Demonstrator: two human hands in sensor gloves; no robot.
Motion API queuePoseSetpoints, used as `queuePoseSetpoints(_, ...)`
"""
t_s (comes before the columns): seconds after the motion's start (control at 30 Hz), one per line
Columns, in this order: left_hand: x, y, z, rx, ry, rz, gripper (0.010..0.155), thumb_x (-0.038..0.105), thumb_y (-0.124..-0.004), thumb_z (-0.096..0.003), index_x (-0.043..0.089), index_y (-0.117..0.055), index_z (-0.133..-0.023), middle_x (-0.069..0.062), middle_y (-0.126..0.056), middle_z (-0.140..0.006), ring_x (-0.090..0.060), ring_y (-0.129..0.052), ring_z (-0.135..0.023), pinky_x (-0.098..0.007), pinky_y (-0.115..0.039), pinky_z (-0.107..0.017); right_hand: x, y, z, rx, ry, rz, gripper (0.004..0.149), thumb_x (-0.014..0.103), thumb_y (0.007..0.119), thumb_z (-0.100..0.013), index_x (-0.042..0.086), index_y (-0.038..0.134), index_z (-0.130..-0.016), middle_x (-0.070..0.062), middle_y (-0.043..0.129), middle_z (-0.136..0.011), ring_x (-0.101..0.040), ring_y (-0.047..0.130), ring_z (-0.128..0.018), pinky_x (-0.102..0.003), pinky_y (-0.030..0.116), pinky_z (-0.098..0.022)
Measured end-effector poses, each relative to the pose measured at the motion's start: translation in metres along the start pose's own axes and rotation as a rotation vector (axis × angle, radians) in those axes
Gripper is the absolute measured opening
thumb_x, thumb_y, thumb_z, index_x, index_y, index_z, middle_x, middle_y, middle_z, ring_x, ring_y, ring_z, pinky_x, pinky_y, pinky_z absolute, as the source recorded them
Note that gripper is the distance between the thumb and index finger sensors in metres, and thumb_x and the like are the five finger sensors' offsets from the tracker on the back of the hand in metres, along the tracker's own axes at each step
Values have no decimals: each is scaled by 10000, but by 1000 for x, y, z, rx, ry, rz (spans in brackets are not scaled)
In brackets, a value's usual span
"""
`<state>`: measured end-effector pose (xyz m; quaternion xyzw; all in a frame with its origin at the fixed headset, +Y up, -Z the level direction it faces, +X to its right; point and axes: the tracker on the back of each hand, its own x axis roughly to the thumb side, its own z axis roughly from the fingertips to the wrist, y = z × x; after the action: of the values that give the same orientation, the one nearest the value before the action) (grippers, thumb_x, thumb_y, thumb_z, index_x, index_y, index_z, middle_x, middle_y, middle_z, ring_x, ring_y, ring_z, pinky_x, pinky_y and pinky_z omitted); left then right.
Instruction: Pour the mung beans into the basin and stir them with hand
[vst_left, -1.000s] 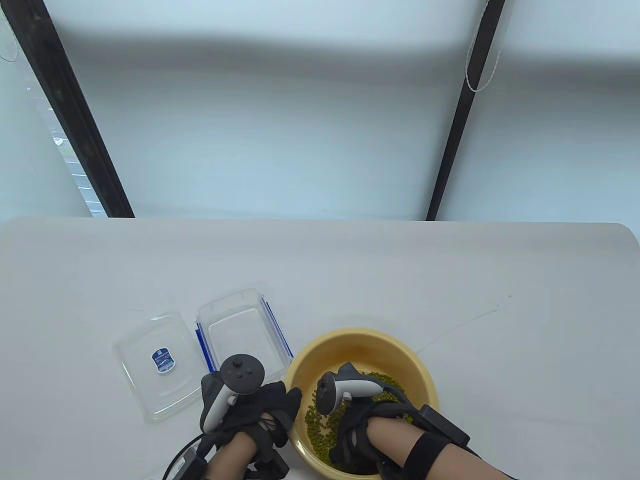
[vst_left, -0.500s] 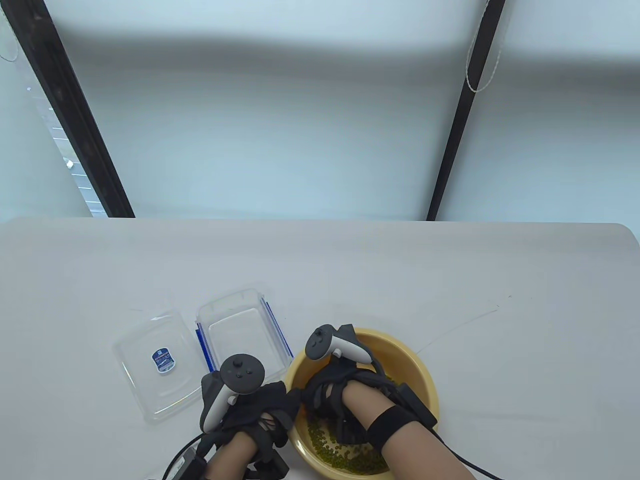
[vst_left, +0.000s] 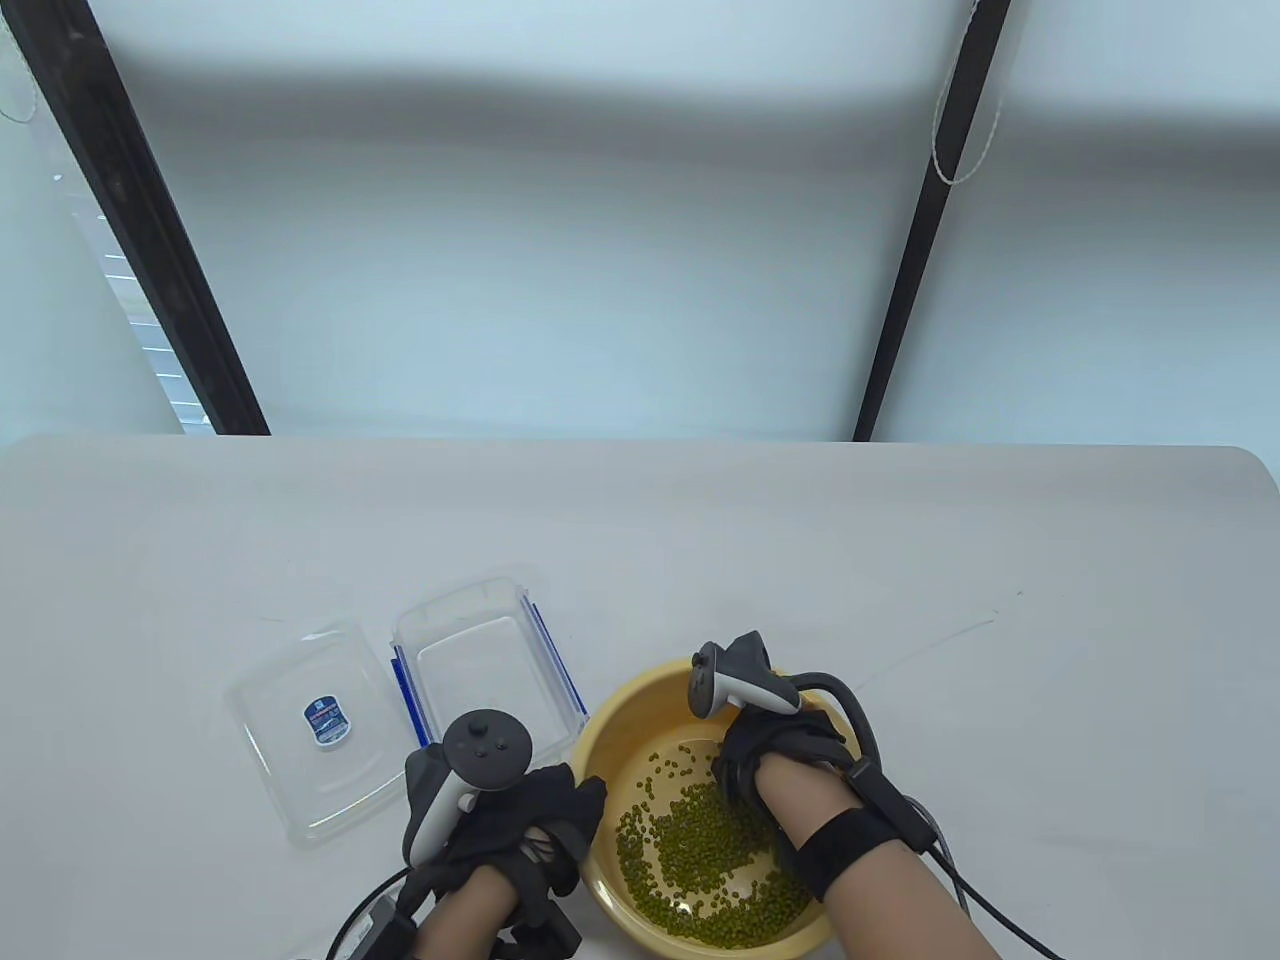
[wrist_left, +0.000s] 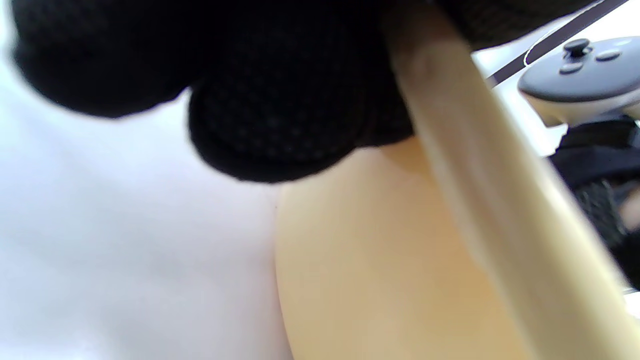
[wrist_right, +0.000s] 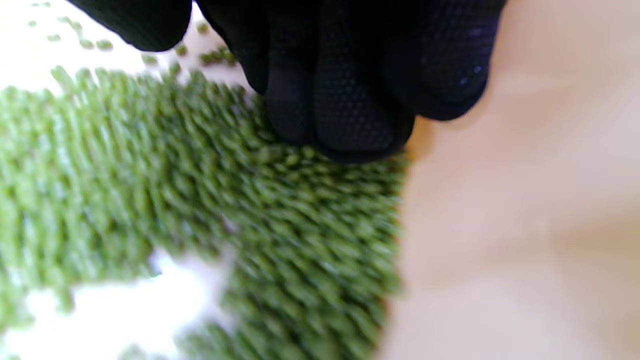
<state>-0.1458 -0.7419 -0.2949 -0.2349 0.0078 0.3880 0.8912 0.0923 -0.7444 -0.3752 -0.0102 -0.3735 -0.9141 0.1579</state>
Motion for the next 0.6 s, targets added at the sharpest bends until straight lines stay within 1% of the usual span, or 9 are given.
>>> queuePoseSetpoints(0.03,0,0,0,-3,2,6,513,546,-669,-543,88,-757,-755,59,-999,-456,-90,-1087,-225,-322,-952,-194,1,4,3,16,2,36,613,540,667,-475,105,704,-905,-25,918,-756,-229,1009,-503,-334,847,-408)
queuePoseSetpoints(0.1,-1,1,0,2,3,7,511,546,-670,-544,88,-758,-755,57,-999,-454,-88,-1087,-224,-322,-952,-195,5,17,10,95,-10,110,612,544,666,-471,102,721,-890,-24,929,-736,-223,1008,-482,-321,843,-391)
queuePoseSetpoints(0.13,-1,1,0,3,3,5,511,547,-671,-543,90,-759,-754,58,-999,-453,-89,-1087,-224,-321,-952,-195,7,23,14,130,-33,128,610,544,668,-469,99,733,-880,-27,935,-726,-220,1007,-464,-316,842,-381)
queuePoseSetpoints(0.23,-1,2,0,6,5,6,511,546,-672,-543,89,-759,-754,57,-999,-452,-89,-1087,-225,-322,-952,-196,17,35,26,162,-113,136,616,543,673,-462,82,746,-864,-38,943,-707,-221,1005,-443,-321,842,-374)
queuePoseSetpoints(0.27,-1,2,0,7,5,4,510,545,-671,-544,89,-759,-754,57,-998,-452,-90,-1086,-227,-323,-952,-197,22,39,32,184,-160,132,617,543,673,-461,81,748,-863,-36,944,-706,-221,1006,-446,-324,844,-377)
queuePoseSetpoints(0.4,-1,2,0,10,5,-2,511,547,-668,-543,90,-758,-754,59,-997,-451,-90,-1086,-226,-322,-952,-197,38,50,41,280,-320,18,614,545,665,-466,83,736,-864,-31,936,-716,-226,999,-467,-336,839,-396)
queuePoseSetpoints(0.43,-1,2,0,10,5,0,510,546,-668,-543,90,-759,-753,59,-997,-452,-90,-1086,-226,-323,-952,-196,45,51,43,287,-363,1,614,546,663,-466,81,734,-861,-30,935,-713,-226,998,-471,-339,837,-399)
queuePoseSetpoints(0.5,-2,2,-1,7,0,-4,510,546,-668,-543,90,-758,-753,60,-997,-452,-89,-1087,-225,-323,-952,-196,54,51,44,301,-433,-31,613,550,654,-467,84,725,-860,-19,928,-719,-216,1003,-487,-338,841,-408)
queuePoseSetpoints(0.6,-1,2,-1,8,-2,-7,511,548,-667,-542,91,-758,-753,60,-997,-450,-90,-1086,-224,-324,-952,-196,66,46,43,332,-494,-114,614,549,648,-474,93,696,-883,-13,913,-756,-219,998,-520,-342,837,-426)
